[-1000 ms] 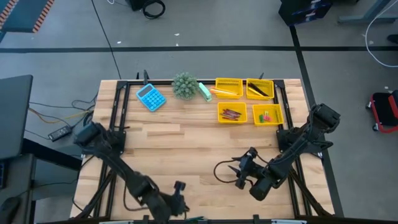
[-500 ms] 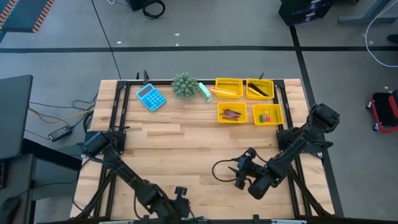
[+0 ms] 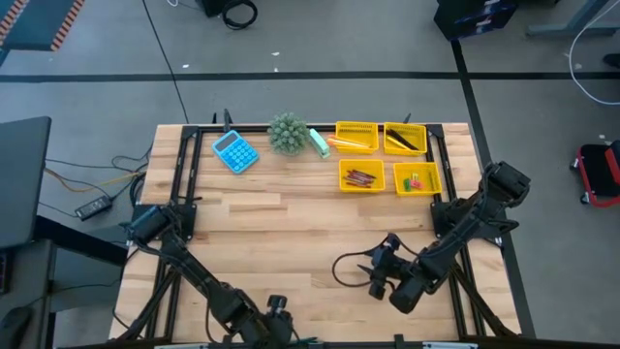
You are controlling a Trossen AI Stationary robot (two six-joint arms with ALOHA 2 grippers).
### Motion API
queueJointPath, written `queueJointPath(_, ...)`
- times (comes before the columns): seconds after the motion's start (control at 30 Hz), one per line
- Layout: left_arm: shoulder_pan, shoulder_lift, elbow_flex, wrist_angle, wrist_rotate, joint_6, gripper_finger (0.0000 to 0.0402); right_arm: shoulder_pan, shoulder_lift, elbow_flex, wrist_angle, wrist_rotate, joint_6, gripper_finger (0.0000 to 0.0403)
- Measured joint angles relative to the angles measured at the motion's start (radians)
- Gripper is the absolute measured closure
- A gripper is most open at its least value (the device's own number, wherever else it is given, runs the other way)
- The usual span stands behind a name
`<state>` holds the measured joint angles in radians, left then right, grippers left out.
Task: Sort crayons/erasers/pens/pencils in bins
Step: Put the green crayon into the bottom left yellow bin
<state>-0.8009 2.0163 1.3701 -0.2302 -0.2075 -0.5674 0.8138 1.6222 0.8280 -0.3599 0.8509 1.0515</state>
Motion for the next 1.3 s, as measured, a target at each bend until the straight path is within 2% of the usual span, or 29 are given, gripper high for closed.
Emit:
queueJointPath(0.13,0.0,0.0,-0.001,-0.07,-0.064,-0.024,0.0275,0.008,0.0,0.0,0.0,0.0,0.006,0.0213)
queueJointPath(0.3,0.001,0.027,-0.001,-0.064,-0.061,-0.05,0.028,0.008,0.0,0.0,0.0,-0.004,0.008,0.0213)
queueJointPath(0.47,-0.013,0.069,0.0,0.033,-0.011,-0.076,0.0287,0.008,0.0,0.0,-0.002,-0.008,0.005,0.0213)
queueJointPath(0.67,-0.034,0.074,0.0,0.041,-0.008,-0.106,0.0283,0.008,0.0,0.0,-0.007,-0.012,0.005,0.0213)
queueJointPath(1.17,-0.042,0.08,0.0,0.045,-0.062,-0.124,0.0289,0.008,0.0,0.0,-0.007,-0.012,0.007,0.0213)
queueJointPath(1.3,-0.043,0.08,0.0,0.098,-0.062,-0.099,0.0289,0.008,0.0,0.0,-0.007,-0.014,0.007,0.0213)
